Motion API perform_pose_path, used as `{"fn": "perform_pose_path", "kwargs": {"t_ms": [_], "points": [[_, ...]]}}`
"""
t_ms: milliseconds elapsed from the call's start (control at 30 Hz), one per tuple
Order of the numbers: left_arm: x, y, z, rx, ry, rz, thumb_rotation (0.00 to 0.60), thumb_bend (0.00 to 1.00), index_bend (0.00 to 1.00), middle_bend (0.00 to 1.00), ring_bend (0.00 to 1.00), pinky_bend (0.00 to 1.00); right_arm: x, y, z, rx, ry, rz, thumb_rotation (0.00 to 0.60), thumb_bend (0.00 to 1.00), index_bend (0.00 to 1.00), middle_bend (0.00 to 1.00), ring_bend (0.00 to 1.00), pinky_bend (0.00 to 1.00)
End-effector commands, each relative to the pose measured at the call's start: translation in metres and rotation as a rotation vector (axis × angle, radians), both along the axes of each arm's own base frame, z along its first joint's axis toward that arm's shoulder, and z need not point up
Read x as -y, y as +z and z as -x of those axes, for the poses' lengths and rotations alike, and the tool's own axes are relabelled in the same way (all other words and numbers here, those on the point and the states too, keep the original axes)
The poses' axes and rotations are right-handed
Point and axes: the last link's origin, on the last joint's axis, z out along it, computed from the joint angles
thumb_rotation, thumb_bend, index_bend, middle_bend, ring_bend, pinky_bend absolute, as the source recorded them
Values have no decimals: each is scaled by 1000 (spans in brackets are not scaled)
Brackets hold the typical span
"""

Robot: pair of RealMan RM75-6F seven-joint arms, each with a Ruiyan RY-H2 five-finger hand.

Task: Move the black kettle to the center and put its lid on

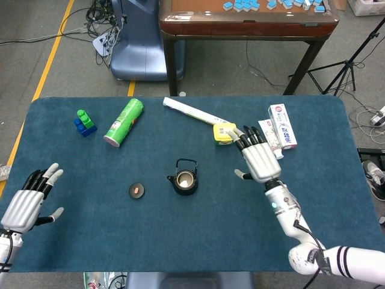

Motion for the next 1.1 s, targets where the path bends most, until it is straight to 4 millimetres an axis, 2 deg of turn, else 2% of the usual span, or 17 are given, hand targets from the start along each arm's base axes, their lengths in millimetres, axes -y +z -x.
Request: {"fn": "perform_pose_path", "kwargs": {"t_ms": [33,200,400,667,900,1000,1100], "points": [[-17,-10,-7,-3,-28,49,600,246,47,0,0,0,-23,24,28,9,-37,41,600,180,100,157,0,0],[-38,-30,-18,-21,-57,106,600,246,67,0,0,0,-45,49,61,-18,-104,106,600,180,117,160,0,0],[-62,-54,-30,-45,-63,172,600,246,124,0,0,0,-63,66,83,-34,-158,152,600,180,121,160,0,0],[-84,-81,-40,-97,-31,259,600,246,159,0,0,0,-72,77,94,-21,-184,191,600,180,121,160,0,0],[-95,-102,-50,-126,3,314,595,246,191,0,0,0,-74,77,98,-16,-188,185,600,179,121,160,0,0],[-98,-110,-55,-138,10,332,523,246,191,0,0,0,-75,78,99,-11,-189,188,600,180,121,160,0,0],[-100,-118,-60,-148,15,347,422,246,191,0,0,0,-77,79,101,-7,-192,192,600,180,121,160,0,0]]}}
